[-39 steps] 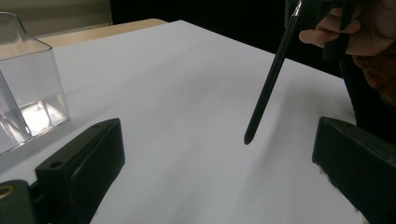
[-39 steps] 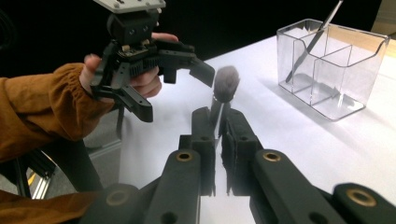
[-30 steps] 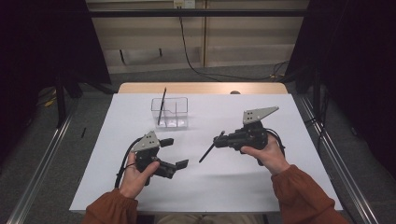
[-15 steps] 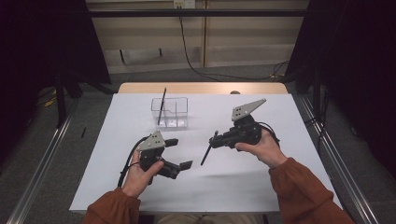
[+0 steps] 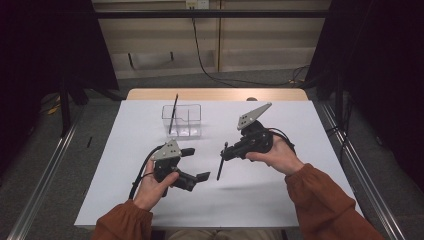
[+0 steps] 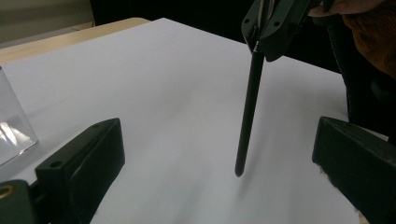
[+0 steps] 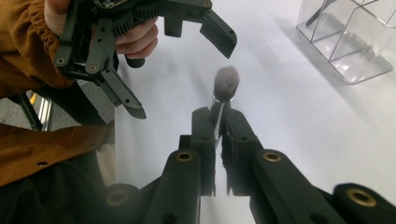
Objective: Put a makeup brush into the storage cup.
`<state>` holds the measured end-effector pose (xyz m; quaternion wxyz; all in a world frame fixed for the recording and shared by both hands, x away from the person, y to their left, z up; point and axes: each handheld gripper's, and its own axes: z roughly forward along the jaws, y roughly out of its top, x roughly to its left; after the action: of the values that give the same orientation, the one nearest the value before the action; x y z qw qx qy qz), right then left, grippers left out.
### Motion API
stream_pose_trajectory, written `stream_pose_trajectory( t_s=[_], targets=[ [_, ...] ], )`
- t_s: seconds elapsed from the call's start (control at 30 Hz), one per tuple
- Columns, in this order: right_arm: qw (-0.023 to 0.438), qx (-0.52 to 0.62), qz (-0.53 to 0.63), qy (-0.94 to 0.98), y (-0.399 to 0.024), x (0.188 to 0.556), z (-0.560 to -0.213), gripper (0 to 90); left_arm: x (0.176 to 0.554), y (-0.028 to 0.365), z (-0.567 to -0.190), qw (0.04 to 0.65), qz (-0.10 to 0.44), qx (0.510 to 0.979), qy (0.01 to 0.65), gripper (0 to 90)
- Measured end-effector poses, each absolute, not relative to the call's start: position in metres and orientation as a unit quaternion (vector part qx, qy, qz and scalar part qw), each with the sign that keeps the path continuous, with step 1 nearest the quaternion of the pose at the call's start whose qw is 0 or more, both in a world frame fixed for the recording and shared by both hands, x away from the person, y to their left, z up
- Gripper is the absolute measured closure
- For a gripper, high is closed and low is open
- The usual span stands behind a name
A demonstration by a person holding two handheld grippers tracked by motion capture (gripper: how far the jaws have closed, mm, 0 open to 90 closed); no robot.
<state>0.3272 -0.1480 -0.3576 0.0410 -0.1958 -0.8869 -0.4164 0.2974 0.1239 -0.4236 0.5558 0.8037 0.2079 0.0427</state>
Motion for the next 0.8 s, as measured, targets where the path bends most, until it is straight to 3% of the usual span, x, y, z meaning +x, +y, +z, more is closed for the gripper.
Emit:
stream_pose_trajectory(
  t_s=[0.7, 0.8],
  targets=[
    [0.041, -0.193, -0.387, -0.901, -0.131, 0.330, -0.354, 83.7, 0.298, 0.099, -0.425, 0.550, 0.047, 0.813, 0.185, 4.2],
    [0.041, -0.193, -0.387, -0.901, -0.130, 0.331, -0.354, 83.6, 0.299, 0.095, -0.425, 0.543, 0.047, 0.818, 0.183, 10.6]
  ],
)
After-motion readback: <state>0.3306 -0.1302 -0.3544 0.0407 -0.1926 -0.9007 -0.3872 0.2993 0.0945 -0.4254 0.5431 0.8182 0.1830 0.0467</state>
